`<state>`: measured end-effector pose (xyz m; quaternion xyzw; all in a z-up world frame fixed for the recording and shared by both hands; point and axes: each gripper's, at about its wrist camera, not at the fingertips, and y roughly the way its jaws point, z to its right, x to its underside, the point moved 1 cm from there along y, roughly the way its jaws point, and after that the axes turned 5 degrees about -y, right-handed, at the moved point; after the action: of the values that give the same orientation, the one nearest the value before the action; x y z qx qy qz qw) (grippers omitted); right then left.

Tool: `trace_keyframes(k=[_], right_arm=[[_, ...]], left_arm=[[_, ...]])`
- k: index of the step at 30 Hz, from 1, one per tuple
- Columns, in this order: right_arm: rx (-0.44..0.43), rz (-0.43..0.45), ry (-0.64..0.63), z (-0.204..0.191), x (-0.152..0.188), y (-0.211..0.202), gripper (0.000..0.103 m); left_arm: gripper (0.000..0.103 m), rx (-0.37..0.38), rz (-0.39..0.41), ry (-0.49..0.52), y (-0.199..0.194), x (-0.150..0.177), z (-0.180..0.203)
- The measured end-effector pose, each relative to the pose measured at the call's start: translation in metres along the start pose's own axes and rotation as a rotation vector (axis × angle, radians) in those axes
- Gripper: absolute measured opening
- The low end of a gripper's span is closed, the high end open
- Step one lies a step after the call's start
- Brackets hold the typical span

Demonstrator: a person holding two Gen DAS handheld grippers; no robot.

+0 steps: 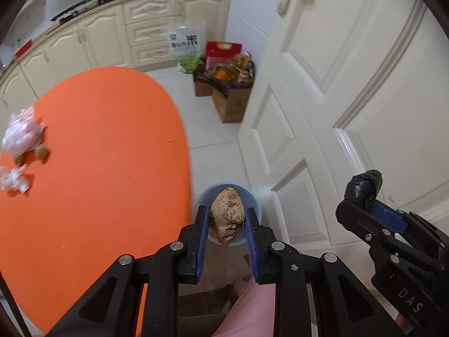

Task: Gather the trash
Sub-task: 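Carry the black bag and brown lump over the blue wastebasket, then open the left tool over the wastebasket while the right tool releases the black bag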

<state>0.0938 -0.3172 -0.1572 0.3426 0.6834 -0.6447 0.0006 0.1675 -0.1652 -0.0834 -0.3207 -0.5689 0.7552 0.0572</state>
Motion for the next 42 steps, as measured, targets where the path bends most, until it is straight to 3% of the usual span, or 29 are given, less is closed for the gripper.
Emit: trace_keyframes(k=[13,18,21,28,42], right_arm=[[0.041,-0.045,0.110,0.066,-0.005,0.036,0.034],[0.038,-0.064,0.131,0.080,-0.006,0.047,0.034],[0.031,-0.075,0.135,0.082,-0.006,0.052,0.034],[0.009,-0.101,0.119,0.078,-0.009,0.063,0.034],[-0.030,-0.093,0.047,0.046,-0.019,0.064,0.040]], left_arm=[[0.023,-0.053,-0.113,0.089,0.094,-0.041,0.056],[0.038,-0.032,-0.170,0.099,0.115,-0.057,0.065],[0.043,-0.052,-0.160,0.108,0.119,-0.062,0.066],[0.043,-0.046,-0.161,0.108,0.119,-0.061,0.060],[0.049,-0.023,-0.105,0.061,0.074,-0.045,0.027]])
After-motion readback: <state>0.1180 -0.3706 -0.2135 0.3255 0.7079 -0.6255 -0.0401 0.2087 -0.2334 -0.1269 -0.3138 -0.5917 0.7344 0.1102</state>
